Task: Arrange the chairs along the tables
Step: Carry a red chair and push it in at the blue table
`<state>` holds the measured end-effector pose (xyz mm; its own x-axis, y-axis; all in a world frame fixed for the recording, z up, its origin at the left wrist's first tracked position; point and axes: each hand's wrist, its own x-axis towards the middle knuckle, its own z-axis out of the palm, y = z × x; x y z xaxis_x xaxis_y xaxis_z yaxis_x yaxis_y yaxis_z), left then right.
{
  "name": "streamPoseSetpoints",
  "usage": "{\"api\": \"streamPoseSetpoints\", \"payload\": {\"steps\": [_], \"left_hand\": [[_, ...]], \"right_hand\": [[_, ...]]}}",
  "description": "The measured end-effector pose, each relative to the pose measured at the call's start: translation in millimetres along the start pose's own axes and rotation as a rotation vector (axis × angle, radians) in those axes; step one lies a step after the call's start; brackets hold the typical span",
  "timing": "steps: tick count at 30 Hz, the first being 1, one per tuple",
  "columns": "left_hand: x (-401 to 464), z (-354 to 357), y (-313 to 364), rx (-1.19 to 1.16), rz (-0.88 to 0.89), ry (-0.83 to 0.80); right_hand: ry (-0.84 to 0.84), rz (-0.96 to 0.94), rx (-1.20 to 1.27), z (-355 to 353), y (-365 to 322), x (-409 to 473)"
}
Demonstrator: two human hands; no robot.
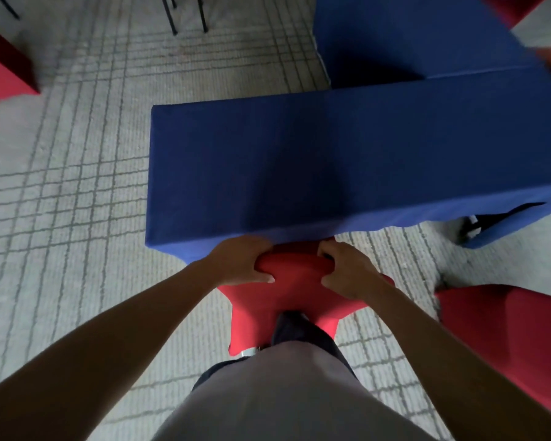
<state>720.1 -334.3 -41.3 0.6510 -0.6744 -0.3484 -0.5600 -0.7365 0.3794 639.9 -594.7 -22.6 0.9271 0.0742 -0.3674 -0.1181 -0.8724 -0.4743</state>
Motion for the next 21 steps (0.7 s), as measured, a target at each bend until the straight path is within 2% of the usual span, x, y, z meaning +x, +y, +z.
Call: {"api": "streamPoseSetpoints", "payload": {"steps": [7,14,21], "left_hand": [[-28,11,8,0.129,0.005,-0.083],[-46,-7,-11,0.083,0.025,0.091],[-38,-16,-35,0.122,0.013,0.117]], "right_hand": [[-0.129,-0.105,-0.036,14,-8,-12],[-0.084,-0.201,-0.056,5,-34,8],[-0.092,-0.307,-0.11,7,-42,50]]}}
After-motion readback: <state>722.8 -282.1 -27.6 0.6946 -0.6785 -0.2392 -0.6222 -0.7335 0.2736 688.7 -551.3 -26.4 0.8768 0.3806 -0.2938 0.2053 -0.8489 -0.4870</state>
